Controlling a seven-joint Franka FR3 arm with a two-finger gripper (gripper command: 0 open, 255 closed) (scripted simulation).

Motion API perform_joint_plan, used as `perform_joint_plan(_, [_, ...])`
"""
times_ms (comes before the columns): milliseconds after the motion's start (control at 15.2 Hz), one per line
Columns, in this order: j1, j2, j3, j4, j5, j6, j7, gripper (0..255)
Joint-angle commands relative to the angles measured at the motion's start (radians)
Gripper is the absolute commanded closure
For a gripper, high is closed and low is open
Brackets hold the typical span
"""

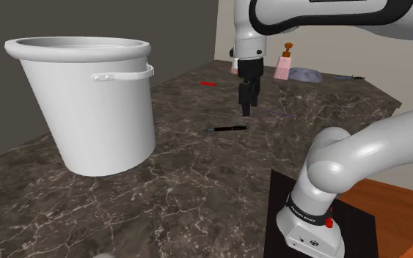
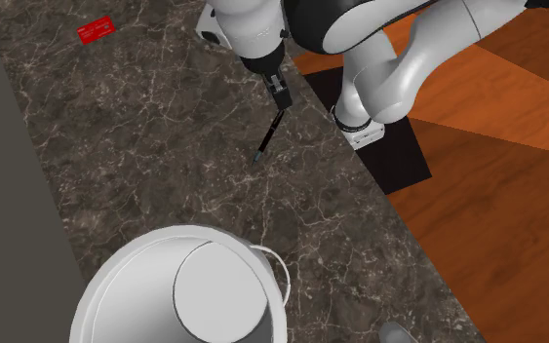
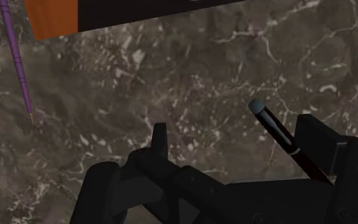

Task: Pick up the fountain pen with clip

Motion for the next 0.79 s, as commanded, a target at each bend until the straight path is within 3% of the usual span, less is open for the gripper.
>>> perform_joint_plan(0, [0.0, 0.0, 0.0, 0.0, 0.0, 0.0, 0.0, 0])
perform_joint_plan(462, [0.246, 0.031, 0.019, -0.019, 0.008, 0.195, -0.41, 0])
perform_joint_plan(726, [0.251, 0.026, 0.02, -0.063, 0.009, 0.236, -0.416, 0])
